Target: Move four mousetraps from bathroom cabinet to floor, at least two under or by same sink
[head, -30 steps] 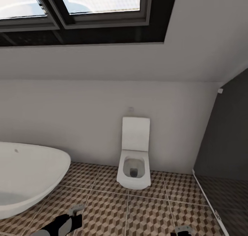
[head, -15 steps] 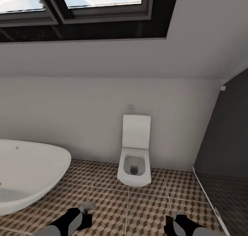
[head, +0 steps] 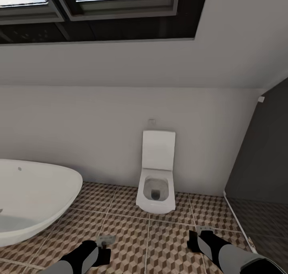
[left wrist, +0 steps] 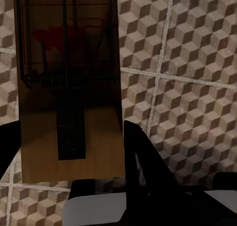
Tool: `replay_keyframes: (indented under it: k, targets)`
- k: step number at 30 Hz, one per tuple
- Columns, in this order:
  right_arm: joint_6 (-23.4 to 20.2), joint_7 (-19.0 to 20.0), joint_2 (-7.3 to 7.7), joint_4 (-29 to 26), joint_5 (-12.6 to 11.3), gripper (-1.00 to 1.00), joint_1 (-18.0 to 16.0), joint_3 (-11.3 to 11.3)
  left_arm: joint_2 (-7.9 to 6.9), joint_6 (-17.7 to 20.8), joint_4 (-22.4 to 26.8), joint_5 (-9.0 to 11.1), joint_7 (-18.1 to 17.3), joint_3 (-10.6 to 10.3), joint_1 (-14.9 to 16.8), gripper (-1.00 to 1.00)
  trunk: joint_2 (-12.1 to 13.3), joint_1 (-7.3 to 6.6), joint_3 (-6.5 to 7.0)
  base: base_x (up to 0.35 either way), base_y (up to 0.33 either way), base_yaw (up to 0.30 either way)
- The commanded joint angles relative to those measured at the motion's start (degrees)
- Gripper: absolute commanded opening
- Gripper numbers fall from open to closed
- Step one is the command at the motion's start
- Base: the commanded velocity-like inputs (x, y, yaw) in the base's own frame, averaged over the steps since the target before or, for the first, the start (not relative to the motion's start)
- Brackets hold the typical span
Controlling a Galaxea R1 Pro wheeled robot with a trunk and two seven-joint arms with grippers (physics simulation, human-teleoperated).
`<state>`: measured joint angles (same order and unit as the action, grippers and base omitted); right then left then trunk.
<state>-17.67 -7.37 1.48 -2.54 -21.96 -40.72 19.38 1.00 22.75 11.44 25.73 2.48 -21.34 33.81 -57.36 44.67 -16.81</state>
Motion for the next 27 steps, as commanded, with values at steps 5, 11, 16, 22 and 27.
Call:
replay_keyframes:
  k: [5, 11, 16, 22, 27]
  targets:
    - [-0.4, -0.3, 0.02, -0.2, -0.8, -1.0, -0.9, 0.5, 0.75, 0.3, 0.1, 0.4, 0.2, -0.4, 1.1, -1.0, 0.0, 0.0, -0.55, 0.0, 0.0, 0.0]
    - [-0.5, -0.3, 0.02, -0.2, -0.8, -1.0, -2.4, 0.5, 1.38, 0.5, 0.0, 0.6, 0.2, -0.2, 6.6, -1.0, 0.0, 0.0, -1.11, 0.0, 0.0, 0.0]
    - [-4.4, -0.1, 0.02, -0.9, -0.7, -1.0, -2.7, 0.5, 2.25, 0.5, 0.1, 0.6, 0.2, -0.2, 7.6, -1.0, 0.0, 0.0, -1.58, 0.0, 0.0, 0.0]
    - [-8.2, 0.0, 0.02, -3.7, -0.7, -1.0, -3.0, 0.6, 3.07, 0.5, 0.1, 0.5, 0.2, -0.2, 9.3, -1.0, 0.0, 0.0, -2.14, 0.0, 0.0, 0.0]
    - [-8.9, 0.0, 0.02, -4.1, -0.6, -1.0, -3.0, 0.6, 3.28, 0.5, 0.1, 0.5, 0.2, -0.2, 9.7, -1.0, 0.0, 0.0, -2.61, 0.0, 0.0, 0.0]
